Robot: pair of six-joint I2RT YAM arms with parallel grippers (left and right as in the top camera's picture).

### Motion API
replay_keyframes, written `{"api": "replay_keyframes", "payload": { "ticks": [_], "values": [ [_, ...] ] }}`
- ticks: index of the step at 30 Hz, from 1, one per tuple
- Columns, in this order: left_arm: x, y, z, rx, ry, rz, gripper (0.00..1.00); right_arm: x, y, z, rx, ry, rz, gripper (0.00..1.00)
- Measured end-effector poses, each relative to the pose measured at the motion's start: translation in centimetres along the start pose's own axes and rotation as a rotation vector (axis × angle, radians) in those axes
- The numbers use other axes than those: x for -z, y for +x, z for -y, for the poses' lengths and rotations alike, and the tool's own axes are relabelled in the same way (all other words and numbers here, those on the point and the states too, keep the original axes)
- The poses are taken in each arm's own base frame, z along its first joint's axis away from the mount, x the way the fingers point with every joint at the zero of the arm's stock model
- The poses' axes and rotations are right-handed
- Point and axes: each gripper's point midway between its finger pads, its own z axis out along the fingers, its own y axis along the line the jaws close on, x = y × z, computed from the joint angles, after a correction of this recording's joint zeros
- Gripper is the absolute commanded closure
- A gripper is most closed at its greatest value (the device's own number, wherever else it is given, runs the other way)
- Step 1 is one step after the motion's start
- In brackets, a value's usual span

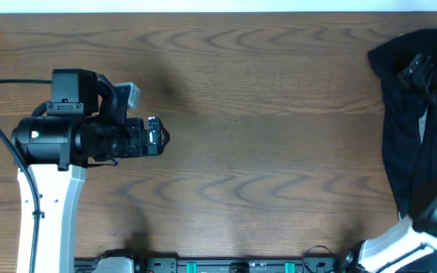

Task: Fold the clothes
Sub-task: 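Reach the right gripper to the black garment pile and grasp it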

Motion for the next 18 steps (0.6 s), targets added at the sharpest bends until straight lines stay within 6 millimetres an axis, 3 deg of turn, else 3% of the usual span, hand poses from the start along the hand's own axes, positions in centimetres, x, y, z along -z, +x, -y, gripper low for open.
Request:
{"api": "replay_keyframes", "payload": {
  "ticks": [7, 9, 18],
  "values": [
    [0.0, 0.0, 0.0, 0.000, 0.000, 0.000, 0.02, -3.8, -4.8, 0.6, -0.038, 0.038, 0.050, 0.19],
    [0.0, 0.0, 0.0, 0.000, 0.000, 0.000, 0.02, -4.9, -5.8, 0.8, -0.048, 0.045, 0.072, 0.25],
    [0.0, 0.0, 0.0, 0.000, 0.000, 0.000, 0.02, -10.4, -5.7, 3.6, -0.157, 0.119, 0.046, 0.26]
  ]
}}
